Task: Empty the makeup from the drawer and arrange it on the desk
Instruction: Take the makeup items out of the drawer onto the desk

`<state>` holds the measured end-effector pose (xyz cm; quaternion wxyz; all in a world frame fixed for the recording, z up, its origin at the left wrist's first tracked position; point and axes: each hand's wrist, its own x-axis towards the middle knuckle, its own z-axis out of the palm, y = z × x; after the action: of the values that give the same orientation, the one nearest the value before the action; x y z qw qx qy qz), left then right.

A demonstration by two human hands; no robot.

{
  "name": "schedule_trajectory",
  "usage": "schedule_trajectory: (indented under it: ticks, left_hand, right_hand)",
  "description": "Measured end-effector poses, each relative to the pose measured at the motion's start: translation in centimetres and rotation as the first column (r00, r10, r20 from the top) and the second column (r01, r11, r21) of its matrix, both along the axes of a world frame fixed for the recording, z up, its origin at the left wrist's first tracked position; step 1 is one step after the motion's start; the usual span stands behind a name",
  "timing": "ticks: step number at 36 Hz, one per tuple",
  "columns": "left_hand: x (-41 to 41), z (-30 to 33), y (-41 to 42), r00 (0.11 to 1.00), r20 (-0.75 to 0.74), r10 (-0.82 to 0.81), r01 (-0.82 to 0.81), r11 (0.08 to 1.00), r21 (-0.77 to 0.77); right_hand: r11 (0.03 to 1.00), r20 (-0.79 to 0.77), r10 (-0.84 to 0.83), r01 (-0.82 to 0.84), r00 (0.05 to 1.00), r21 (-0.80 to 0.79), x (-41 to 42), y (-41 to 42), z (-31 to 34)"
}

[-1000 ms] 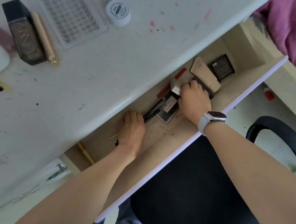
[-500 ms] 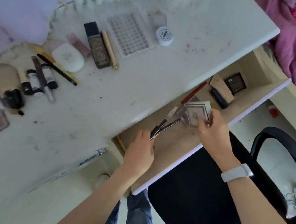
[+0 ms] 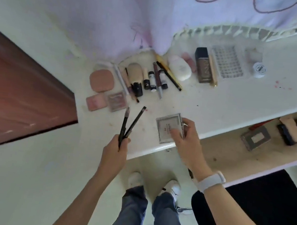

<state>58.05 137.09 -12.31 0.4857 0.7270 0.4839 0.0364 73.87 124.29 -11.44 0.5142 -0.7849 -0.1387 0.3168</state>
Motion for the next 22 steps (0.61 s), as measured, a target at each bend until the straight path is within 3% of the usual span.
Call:
schedule_trajectory:
  ticks: [4, 8, 11, 14, 18, 22]
  left_hand:
    - [-3.6, -0.4, 2.9, 0.987, 0.014, 0.160, -0.160, 0.987, 0.000]
    - [-6.0, -0.8, 4.8, 0.958, 0.014, 0.285, -0.284, 0.957, -0.058]
    - [-7.2, -1.0, 5.8, 0.939, 0.032, 0.342, -0.336, 0.934, -0.117]
    - [-8.0, -1.0, 6.3, 0.925, 0.058, 0.376, -0.360, 0.915, -0.183]
    - [-8.8, -1.0, 6.7, 0.909, 0.111, 0.401, -0.355, 0.888, -0.293]
    - [-9.1, -0.6, 7.1, 0.878, 0.185, 0.442, -0.302, 0.810, -0.503]
  right_hand:
    - [0.984, -0.003, 0.150, -0.149, 0.989, -0.093, -3.7, 5.0, -0.7]
    - [0.973, -0.122, 0.195, -0.207, 0.973, -0.098, -6.5, 8.8, -0.8]
    - [0.973, -0.113, 0.206, -0.216, 0.972, -0.084, -7.7, 10.7, -1.0]
    - [0.948, 0.054, 0.244, -0.226, 0.968, -0.225, -8.6, 12.2, -1.2]
    - [0.838, 0.278, 0.373, -0.192, 0.885, -0.511, -9.1, 13.3, -1.0]
    - [0.829, 0.408, 0.416, -0.154, 0.812, -0.538, -9.0, 13.3, -0.8]
